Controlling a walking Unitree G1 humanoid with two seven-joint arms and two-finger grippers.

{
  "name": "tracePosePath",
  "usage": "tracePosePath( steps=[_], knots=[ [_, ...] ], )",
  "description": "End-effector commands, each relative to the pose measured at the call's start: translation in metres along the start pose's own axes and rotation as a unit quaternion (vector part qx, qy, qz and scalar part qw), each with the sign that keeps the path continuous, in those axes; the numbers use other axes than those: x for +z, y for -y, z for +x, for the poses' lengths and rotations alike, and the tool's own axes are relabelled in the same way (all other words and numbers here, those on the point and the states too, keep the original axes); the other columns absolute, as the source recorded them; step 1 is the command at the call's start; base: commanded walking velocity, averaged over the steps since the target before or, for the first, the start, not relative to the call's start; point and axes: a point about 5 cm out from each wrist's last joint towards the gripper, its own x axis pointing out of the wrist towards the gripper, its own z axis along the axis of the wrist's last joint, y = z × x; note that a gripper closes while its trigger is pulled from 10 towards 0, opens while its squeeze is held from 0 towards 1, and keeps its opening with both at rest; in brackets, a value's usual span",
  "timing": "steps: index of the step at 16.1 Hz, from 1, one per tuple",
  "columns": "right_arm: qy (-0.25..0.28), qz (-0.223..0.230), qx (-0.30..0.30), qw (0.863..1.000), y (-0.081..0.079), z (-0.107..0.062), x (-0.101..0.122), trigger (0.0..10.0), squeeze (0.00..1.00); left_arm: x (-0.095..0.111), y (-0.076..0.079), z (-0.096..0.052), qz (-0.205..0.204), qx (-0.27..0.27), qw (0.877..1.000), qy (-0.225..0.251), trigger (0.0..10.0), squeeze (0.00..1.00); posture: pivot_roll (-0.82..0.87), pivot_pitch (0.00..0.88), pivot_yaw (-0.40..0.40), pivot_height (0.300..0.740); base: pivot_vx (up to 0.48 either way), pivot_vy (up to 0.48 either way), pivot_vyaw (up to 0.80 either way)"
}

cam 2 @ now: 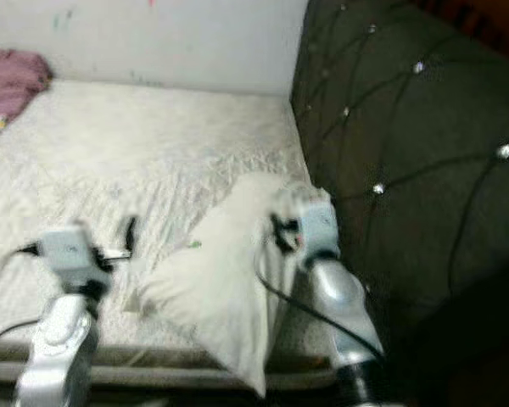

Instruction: Clean up the room

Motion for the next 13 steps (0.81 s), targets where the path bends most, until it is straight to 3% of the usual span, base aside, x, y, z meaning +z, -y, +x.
tracePosePath(
  steps=[1, 7, 13],
  knots=[
    [0.009, 0.004, 0.003, 1.000, -0.002, 0.003, 0.005, 10.0, 0.00, 0.005, -0.004, 0.000, 0.011, 0.008, 1.000, 0.012, 10.0, 0.00, -0.03, 0.000, -0.064, 0.740, 0.000, 0.000, 0.00],
    [0.011, 0.006, 0.001, 1.000, -0.002, 0.004, 0.007, 10.0, 0.00, 0.004, -0.014, -0.002, 0.010, 0.027, 1.000, 0.007, 10.0, 0.00, -0.03, 0.000, -0.062, 0.740, 0.000, 0.000, 0.00],
    [0.025, 0.015, -0.007, 1.000, -0.001, 0.003, 0.014, 10.0, 0.00, 0.006, -0.022, -0.013, 0.062, 0.046, 0.997, 0.003, 10.0, 0.00, -0.02, 0.000, -0.059, 0.740, 0.000, 0.000, 0.00]
  ],
)
